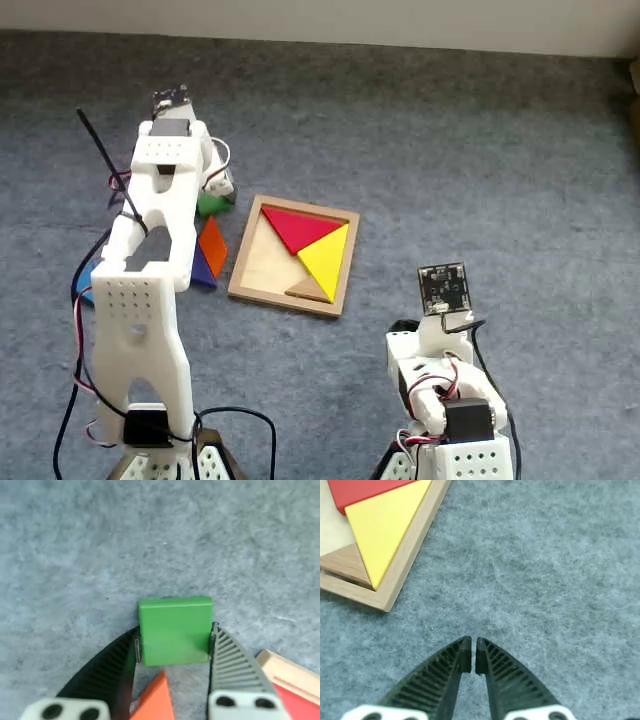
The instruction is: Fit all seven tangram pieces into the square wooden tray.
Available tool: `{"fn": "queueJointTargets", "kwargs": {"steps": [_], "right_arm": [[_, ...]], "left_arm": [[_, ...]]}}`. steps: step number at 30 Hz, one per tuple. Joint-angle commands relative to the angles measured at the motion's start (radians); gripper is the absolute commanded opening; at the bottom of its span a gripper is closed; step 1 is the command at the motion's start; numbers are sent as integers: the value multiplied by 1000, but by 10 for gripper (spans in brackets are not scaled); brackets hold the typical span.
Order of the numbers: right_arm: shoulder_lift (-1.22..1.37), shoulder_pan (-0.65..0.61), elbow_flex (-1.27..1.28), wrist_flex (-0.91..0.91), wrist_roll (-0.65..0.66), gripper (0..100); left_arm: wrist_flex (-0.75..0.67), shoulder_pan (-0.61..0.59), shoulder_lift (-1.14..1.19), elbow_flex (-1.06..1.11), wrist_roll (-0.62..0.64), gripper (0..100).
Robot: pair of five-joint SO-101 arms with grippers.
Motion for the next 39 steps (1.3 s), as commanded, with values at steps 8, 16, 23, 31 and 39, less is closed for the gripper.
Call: {"fn": "queueJointTargets", "kwargs": {"steps": [8,16,23,31,39], "right_arm": [[-12,13,108,-10,-8,29],[-12,13,108,-12,-6,29],[-12,13,108,-12,-6,29],[-12,13,108,-12,-6,29],[-12,13,108,-12,-6,29]], "left_arm": [[157,-12,-54,-93,-269,24],[391,84,-286,-168,-272,24],[463,289,-487,-59,-453,8],[396,423,-615,309,-683,6],[164,404,-613,587,-738,14]]}}
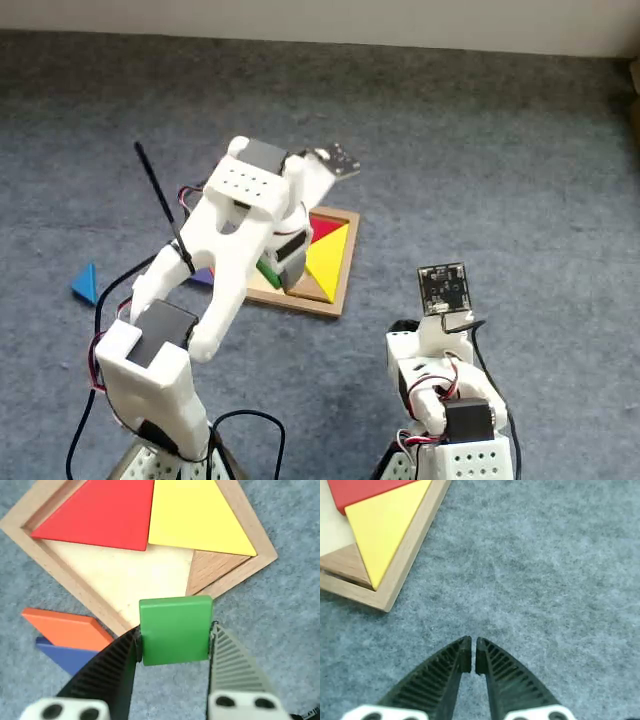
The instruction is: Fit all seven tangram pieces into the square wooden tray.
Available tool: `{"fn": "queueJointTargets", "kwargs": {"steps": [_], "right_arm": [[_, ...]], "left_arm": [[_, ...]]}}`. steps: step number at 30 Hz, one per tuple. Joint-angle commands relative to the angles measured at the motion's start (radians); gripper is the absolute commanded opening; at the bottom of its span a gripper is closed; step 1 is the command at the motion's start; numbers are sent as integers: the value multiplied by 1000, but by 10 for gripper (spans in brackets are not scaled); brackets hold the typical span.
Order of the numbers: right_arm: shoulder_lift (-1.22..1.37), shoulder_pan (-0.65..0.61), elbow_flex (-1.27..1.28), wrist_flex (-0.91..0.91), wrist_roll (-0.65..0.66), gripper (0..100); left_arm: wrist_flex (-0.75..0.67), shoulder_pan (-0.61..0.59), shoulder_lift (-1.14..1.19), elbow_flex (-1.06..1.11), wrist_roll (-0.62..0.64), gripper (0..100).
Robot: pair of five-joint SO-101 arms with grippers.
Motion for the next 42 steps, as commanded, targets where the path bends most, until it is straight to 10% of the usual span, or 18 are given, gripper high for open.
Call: {"fn": "queueJointTargets", "kwargs": {"steps": [1,21,42], "right_arm": [[-12,13,108,-12,-6,29],[-12,13,108,-12,-6,29],[-12,13,108,-12,-6,29]], "left_arm": [[-89,-2,-53,68,-11,32],[-232,-47,-51,102,-9,216],[-235,-162,-50,108,-14,121]]}}
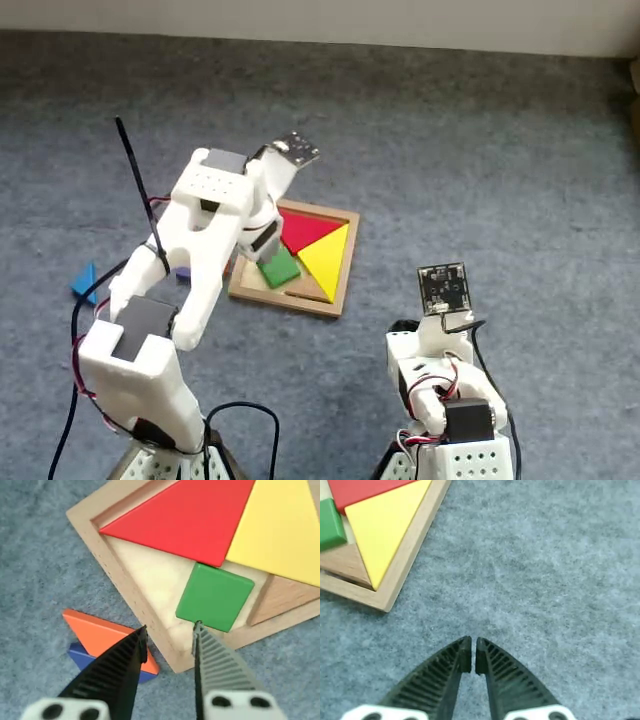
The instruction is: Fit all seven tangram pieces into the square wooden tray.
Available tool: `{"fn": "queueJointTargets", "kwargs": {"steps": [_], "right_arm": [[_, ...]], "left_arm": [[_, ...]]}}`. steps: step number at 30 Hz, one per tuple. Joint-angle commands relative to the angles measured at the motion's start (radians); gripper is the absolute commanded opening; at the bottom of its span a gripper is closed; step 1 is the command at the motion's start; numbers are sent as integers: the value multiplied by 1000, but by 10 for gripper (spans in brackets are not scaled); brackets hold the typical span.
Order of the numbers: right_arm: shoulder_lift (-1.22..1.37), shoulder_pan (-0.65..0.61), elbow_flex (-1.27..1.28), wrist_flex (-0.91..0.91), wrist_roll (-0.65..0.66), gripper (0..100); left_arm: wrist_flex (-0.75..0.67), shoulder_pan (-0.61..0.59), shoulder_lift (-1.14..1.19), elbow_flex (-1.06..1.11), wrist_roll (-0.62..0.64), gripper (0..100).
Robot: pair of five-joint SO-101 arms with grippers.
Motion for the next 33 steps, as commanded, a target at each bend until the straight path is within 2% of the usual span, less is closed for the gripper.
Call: {"fn": "queueJointTargets", "kwargs": {"steps": [1,11,15,20,33], "right_arm": [[-12,13,108,-12,-6,29],[-12,13,108,-12,-6,29],[-12,13,108,-12,-6,29],[-12,13,108,-12,-6,29],[-12,13,108,-12,-6,29]], "left_arm": [[-23,-2,-50,16,-11,124],[-279,85,-50,217,-3,130],[-290,131,-61,211,109,130],[-267,171,-61,173,127,130],[-5,205,-64,28,129,126]]}}
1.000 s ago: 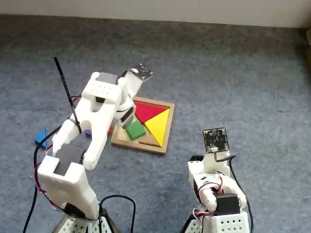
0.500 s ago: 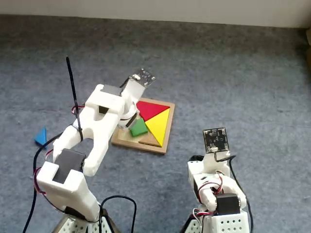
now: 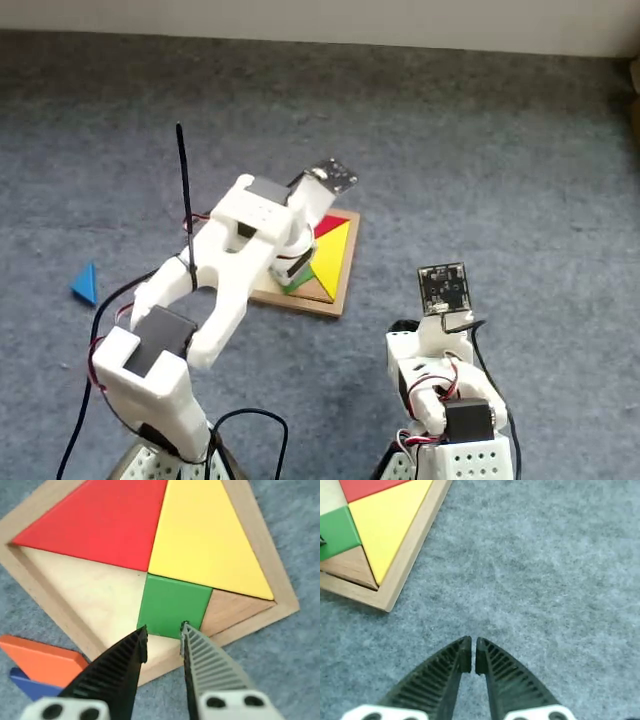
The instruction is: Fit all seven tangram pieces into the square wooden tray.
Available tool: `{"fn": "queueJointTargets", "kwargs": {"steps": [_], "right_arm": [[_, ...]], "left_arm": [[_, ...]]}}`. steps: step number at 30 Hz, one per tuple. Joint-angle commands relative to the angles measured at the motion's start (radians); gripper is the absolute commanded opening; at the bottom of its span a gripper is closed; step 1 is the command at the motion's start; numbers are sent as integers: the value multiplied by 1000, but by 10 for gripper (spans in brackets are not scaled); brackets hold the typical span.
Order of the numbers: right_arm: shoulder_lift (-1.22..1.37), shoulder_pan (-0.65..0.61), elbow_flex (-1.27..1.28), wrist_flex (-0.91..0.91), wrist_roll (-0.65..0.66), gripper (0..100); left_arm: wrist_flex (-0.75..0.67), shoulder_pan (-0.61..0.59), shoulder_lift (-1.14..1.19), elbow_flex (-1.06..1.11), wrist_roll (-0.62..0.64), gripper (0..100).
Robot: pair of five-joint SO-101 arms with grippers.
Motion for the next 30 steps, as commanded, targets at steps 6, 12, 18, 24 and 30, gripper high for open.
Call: {"fn": "queueJointTargets", "kwargs": {"steps": [6,12,18,24,30], "right_arm": [[-12,13,108,-12,-6,29],[-12,13,108,-12,-6,29],[-12,13,108,-12,-6,29],[-12,13,108,-12,-6,29],[-12,13,108,-12,-6,29]], "left_arm": [[262,-31,-27,-278,9,126],[434,-156,-27,-455,104,126],[509,-335,-73,-516,101,126],[509,-526,-257,-392,35,130],[479,-723,-375,-188,-103,194]]}}
